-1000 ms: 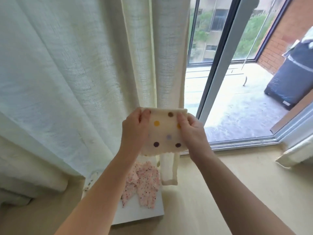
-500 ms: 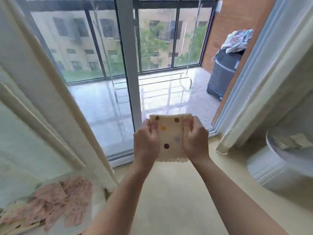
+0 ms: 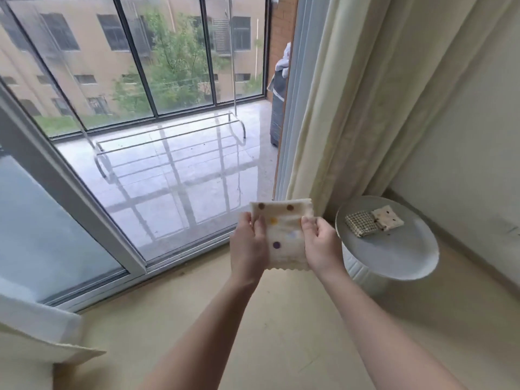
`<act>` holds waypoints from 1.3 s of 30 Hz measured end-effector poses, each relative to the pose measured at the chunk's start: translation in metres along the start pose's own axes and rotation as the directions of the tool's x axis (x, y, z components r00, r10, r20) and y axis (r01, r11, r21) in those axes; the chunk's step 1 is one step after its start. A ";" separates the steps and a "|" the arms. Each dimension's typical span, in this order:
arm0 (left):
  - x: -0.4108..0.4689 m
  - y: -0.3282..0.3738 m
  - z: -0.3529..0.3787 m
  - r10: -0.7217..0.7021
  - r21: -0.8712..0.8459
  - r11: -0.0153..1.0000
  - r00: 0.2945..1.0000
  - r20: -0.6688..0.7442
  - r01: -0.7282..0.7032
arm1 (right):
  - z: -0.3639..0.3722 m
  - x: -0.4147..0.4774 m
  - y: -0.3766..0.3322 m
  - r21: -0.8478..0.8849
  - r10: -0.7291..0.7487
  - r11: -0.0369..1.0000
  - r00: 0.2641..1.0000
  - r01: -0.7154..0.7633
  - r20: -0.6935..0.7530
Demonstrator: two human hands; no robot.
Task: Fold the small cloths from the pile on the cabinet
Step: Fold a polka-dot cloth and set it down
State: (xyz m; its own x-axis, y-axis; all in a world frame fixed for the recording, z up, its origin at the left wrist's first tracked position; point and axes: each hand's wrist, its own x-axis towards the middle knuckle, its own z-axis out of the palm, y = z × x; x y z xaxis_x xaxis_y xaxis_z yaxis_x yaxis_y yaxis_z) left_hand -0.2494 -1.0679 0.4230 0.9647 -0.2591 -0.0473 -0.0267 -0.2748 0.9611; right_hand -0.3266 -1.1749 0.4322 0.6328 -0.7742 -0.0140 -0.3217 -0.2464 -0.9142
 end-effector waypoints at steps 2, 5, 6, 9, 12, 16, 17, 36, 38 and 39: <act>-0.008 0.004 0.063 0.004 0.011 1.000 1.000 -0.013 -0.003 | -0.044 0.032 0.030 -0.045 -0.010 0.999 1.000 0.010 -0.004; -0.025 0.011 0.152 -0.022 0.005 1.000 0.999 -0.035 0.022 | -0.113 0.076 0.080 -0.058 0.060 0.997 0.994 -0.055 0.091; -0.031 0.016 0.180 -0.038 0.015 0.999 0.999 -0.037 0.038 | -0.137 0.090 0.095 -0.036 0.102 0.995 0.986 -0.098 0.129; -0.042 0.031 0.255 -0.089 -0.003 0.996 0.995 -0.032 0.089 | -0.199 0.135 0.127 0.047 0.200 0.975 0.952 -0.217 0.232; -0.031 0.039 0.323 -0.142 -0.015 0.990 0.990 -0.004 0.142 | -0.246 0.190 0.157 0.096 0.283 0.940 0.905 -0.328 0.317; 0.009 0.032 0.411 -0.253 -0.025 0.966 0.962 0.100 0.257 | -0.292 0.275 0.215 0.000 0.353 0.926 0.864 -0.378 0.360; 0.021 0.027 0.435 -0.285 -0.022 0.956 0.947 0.151 0.291 | -0.302 0.298 0.231 -0.018 0.374 0.919 0.852 -0.395 0.366; 0.208 -0.150 0.822 -0.667 0.168 0.742 0.741 0.081 0.649 | -0.314 0.642 0.553 -0.437 0.634 0.768 0.647 -0.468 0.423; 0.227 -0.178 0.846 -0.662 0.160 0.741 0.749 0.015 0.652 | -0.295 0.668 0.585 -0.443 0.604 0.791 0.654 -0.422 0.456; 0.235 -0.193 0.856 -0.656 0.169 0.743 0.755 -0.008 0.647 | -0.286 0.678 0.600 -0.438 0.593 0.799 0.658 -0.411 0.465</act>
State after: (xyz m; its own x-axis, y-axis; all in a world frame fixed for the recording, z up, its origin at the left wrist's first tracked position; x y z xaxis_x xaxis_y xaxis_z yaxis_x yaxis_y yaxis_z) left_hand -0.2417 -1.8687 -0.0061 0.7481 -0.0079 -0.6635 0.5602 -0.5284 0.6379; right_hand -0.2918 -2.0147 -0.0101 0.5526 -0.3842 -0.7396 -0.8260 -0.1343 -0.5474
